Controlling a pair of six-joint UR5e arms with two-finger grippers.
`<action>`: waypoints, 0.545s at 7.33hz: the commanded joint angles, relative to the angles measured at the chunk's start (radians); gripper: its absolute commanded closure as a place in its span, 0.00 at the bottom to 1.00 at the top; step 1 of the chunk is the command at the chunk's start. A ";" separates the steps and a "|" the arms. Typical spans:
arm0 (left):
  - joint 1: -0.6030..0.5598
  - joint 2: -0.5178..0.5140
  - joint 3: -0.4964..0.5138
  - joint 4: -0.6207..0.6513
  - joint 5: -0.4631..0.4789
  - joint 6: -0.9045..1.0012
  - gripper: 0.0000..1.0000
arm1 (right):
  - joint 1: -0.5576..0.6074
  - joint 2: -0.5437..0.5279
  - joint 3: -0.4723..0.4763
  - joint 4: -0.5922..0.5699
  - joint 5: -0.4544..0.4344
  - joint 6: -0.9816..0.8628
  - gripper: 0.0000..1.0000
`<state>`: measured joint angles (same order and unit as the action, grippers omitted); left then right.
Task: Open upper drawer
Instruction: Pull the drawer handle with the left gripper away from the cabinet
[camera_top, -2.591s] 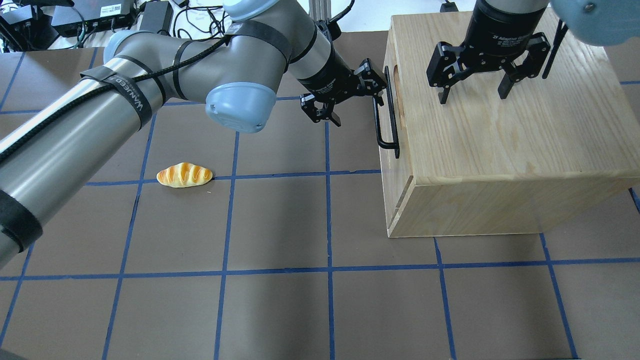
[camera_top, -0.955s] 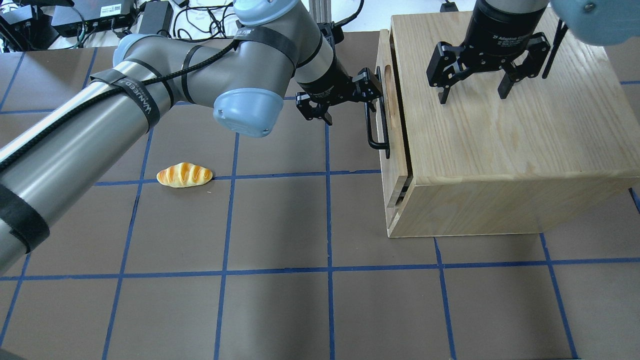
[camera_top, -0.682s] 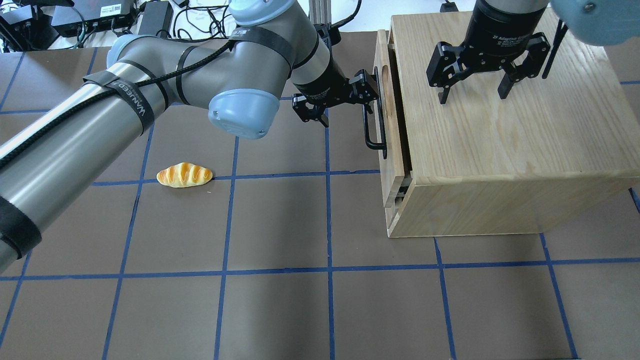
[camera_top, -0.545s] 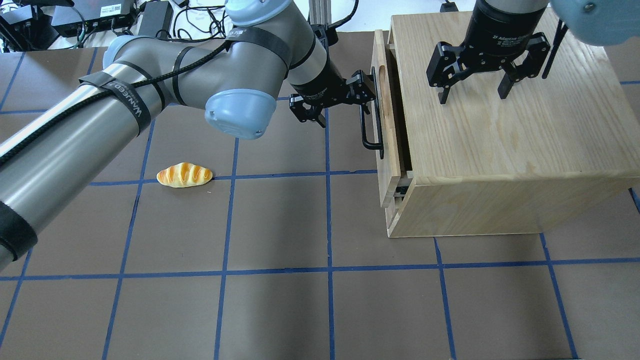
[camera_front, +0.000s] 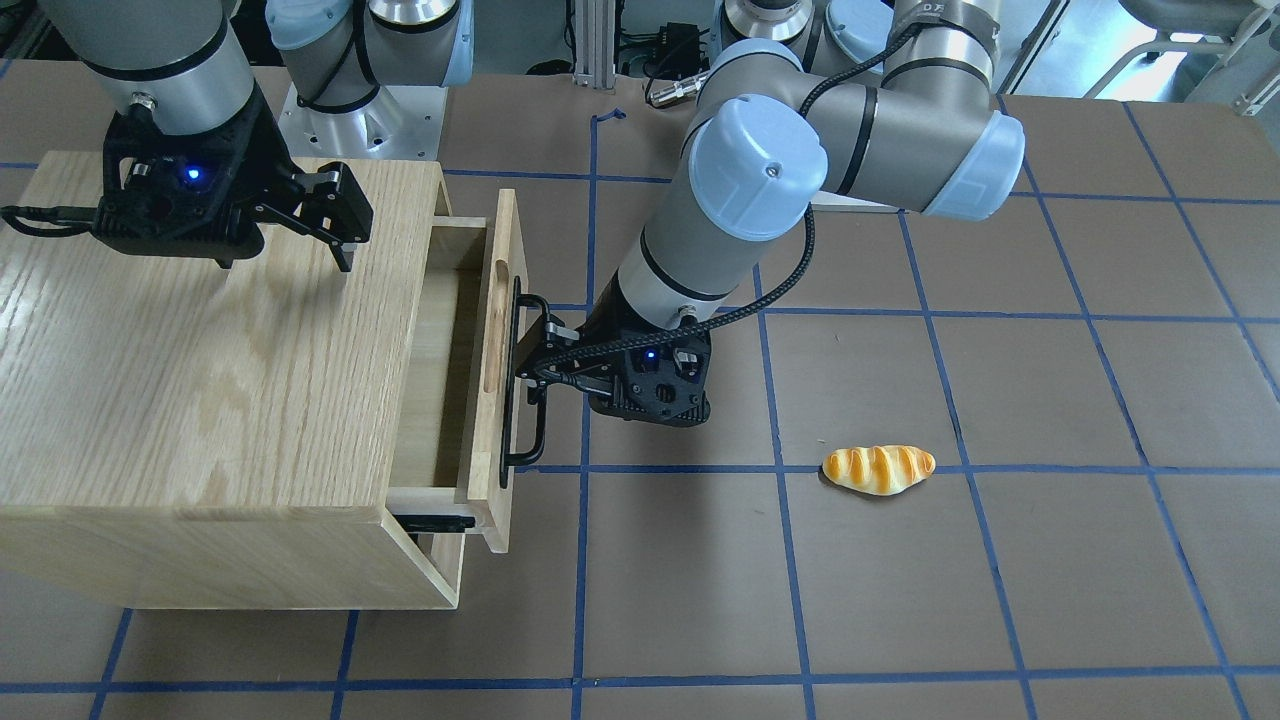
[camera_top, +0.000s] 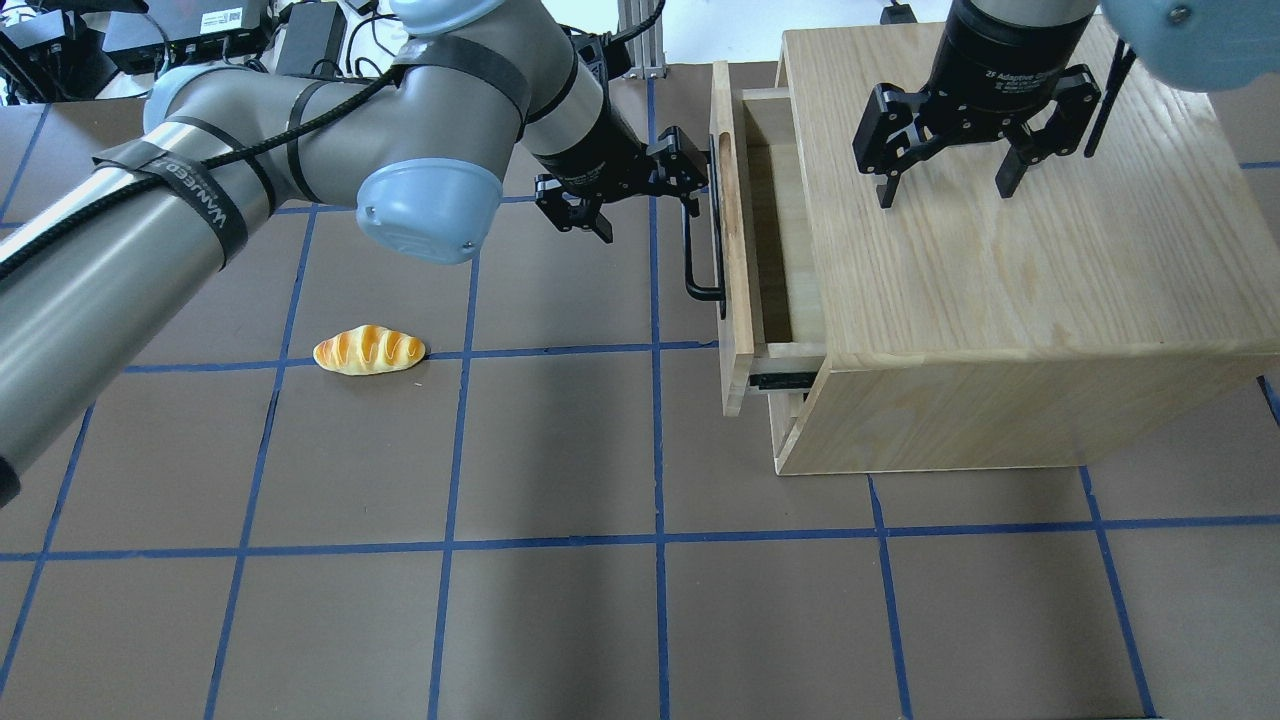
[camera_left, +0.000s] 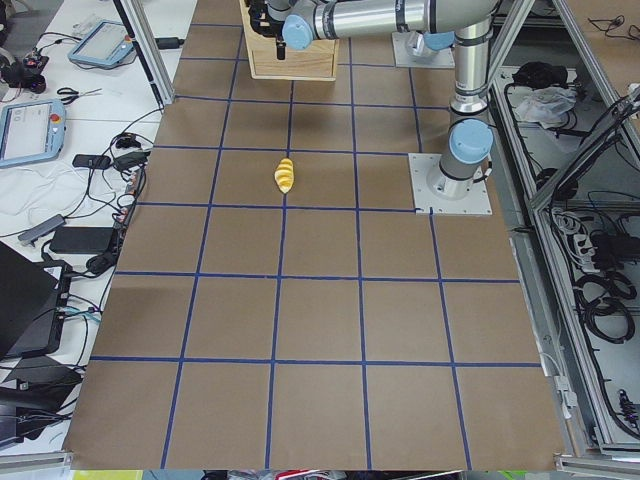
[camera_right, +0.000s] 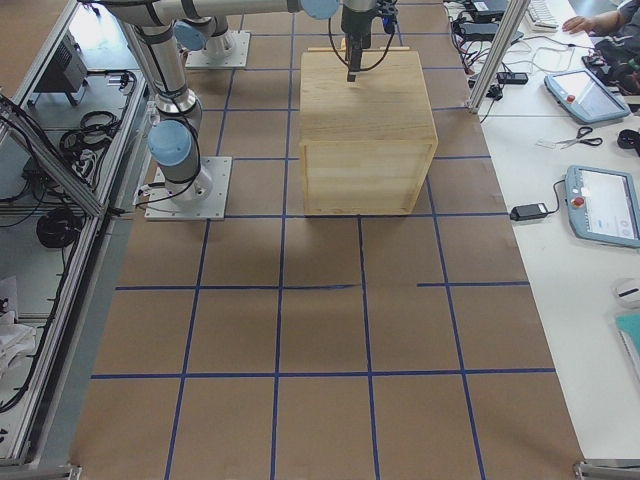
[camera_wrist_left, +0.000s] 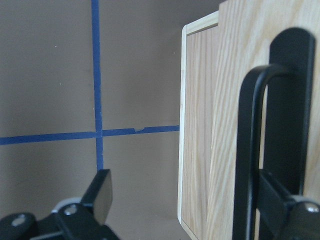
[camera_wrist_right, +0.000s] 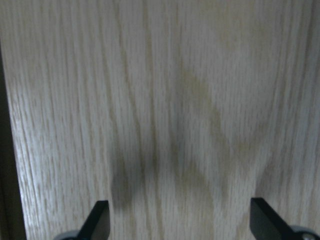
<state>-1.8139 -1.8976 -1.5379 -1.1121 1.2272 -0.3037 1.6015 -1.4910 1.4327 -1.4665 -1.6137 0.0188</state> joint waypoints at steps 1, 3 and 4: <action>0.018 0.008 -0.001 -0.020 0.000 0.024 0.00 | 0.000 0.000 0.000 0.000 0.000 0.001 0.00; 0.022 0.014 -0.001 -0.067 0.071 0.043 0.00 | -0.002 0.000 0.000 0.000 0.000 0.001 0.00; 0.022 0.015 -0.001 -0.068 0.080 0.055 0.00 | 0.000 0.000 0.000 0.000 0.000 0.001 0.00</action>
<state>-1.7925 -1.8850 -1.5386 -1.1664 1.2784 -0.2638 1.6010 -1.4910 1.4327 -1.4665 -1.6137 0.0199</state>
